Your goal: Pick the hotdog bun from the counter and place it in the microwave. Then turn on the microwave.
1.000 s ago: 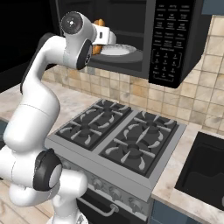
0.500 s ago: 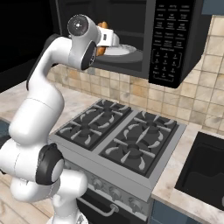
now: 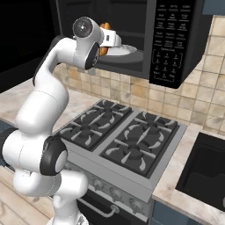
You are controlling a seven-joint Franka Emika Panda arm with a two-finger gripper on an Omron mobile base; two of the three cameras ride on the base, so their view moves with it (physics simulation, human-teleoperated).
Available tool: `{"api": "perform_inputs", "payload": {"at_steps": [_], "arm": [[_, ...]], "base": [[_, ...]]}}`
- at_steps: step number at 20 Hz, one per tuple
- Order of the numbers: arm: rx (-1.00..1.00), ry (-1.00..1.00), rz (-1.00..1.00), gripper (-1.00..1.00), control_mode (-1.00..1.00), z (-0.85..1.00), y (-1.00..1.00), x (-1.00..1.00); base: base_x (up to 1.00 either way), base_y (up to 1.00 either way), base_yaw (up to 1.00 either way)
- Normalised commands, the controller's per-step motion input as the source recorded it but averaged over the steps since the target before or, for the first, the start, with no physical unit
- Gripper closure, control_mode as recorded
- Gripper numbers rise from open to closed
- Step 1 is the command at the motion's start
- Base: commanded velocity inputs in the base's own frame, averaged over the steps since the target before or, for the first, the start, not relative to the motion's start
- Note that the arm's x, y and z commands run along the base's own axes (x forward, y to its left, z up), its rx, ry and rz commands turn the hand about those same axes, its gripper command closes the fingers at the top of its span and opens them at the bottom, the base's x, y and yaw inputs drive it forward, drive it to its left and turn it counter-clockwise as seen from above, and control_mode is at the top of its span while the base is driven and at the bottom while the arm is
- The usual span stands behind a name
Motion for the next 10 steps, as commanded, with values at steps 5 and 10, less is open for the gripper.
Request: {"api": "perform_inputs", "payload": {"at_steps": [5, 10], "arm": [[0.0, 0.0, 0.0, 1.0, -1.0, 0.0, 0.0, 0.3], [0.0, 0.0, 0.0, 1.0, -1.0, 0.0, 0.0, 0.27]], "base": [[0.0, 0.0, 0.0], [0.0, 0.0, 0.0]]}}
